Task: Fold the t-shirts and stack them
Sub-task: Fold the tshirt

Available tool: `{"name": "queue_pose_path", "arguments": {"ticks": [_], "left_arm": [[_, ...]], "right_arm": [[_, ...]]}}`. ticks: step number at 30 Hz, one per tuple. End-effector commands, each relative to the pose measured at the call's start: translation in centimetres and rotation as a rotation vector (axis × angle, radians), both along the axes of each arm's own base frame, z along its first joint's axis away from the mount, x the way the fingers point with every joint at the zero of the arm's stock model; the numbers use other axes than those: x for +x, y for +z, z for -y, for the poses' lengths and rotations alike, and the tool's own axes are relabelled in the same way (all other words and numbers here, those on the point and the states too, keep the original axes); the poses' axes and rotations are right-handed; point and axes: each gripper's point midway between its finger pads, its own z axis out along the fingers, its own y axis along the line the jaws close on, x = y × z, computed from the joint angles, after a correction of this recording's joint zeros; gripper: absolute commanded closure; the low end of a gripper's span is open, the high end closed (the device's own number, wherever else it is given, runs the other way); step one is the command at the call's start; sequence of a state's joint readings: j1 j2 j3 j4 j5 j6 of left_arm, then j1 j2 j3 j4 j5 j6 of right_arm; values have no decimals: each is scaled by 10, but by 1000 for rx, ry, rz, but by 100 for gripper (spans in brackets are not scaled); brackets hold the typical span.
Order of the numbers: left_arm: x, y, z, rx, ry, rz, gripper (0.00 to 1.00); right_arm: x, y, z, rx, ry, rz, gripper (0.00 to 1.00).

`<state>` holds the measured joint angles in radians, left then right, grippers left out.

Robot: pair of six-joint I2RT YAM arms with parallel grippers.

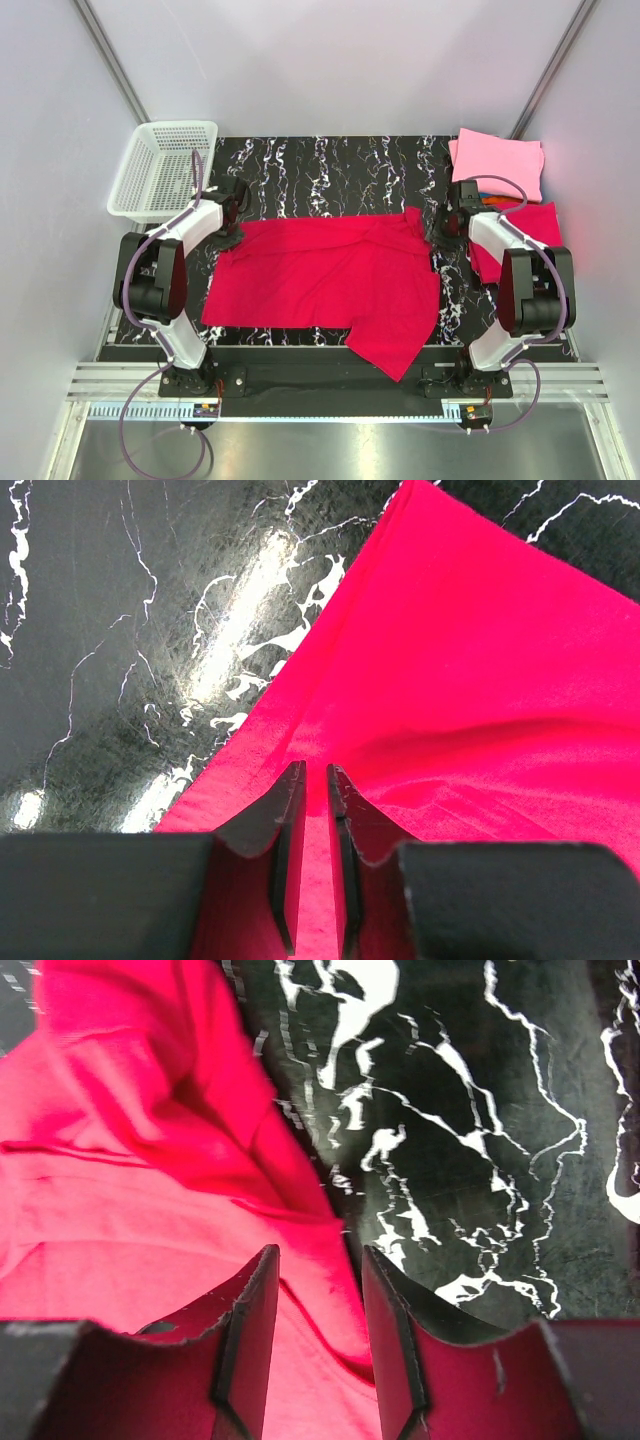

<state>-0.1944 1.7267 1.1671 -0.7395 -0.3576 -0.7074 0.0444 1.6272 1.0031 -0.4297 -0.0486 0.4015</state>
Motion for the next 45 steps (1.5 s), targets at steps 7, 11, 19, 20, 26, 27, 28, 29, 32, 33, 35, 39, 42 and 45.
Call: {"name": "queue_pose_path", "arguments": {"ticks": [7, 11, 19, 20, 26, 27, 28, 29, 32, 33, 35, 39, 42, 45], "left_arm": [[4, 12, 1, 0, -15, 44, 82], [3, 11, 0, 3, -14, 41, 82], [2, 10, 0, 6, -16, 38, 83], [2, 9, 0, 5, -15, 34, 83], [1, 10, -1, 7, -13, 37, 83], [1, 12, -1, 7, -14, 42, 83], [0, 12, -1, 8, -16, 40, 83], [0, 12, -1, 8, -16, 40, 83], [-1, 12, -2, 10, -14, 40, 83], [0, 12, -1, 9, -14, 42, 83], [-1, 13, -2, 8, -11, 44, 83], [-3, 16, -1, 4, -5, 54, 83], [-6, 20, -3, 5, 0, 65, 83], [-9, 25, -5, 12, 9, 79, 83]], "right_arm": [[8, -7, -6, 106, -7, 30, 55], [13, -11, -2, 153, -28, 42, 55], [14, -16, -4, 188, -28, 46, 59], [15, -15, -4, 188, -27, 52, 62], [17, -12, -6, 207, -17, 56, 73], [17, -11, -7, 212, -13, 58, 77], [18, -10, -8, 212, -14, 59, 80], [18, -9, -8, 212, -14, 63, 83], [17, -7, -6, 206, -16, 62, 90], [17, -4, -5, 197, -15, 71, 90], [16, 2, -2, 176, -19, 80, 91], [14, 14, 3, 145, -18, 94, 93], [13, 25, 5, 138, -17, 108, 93], [12, 33, 5, 134, -11, 124, 92]]}}
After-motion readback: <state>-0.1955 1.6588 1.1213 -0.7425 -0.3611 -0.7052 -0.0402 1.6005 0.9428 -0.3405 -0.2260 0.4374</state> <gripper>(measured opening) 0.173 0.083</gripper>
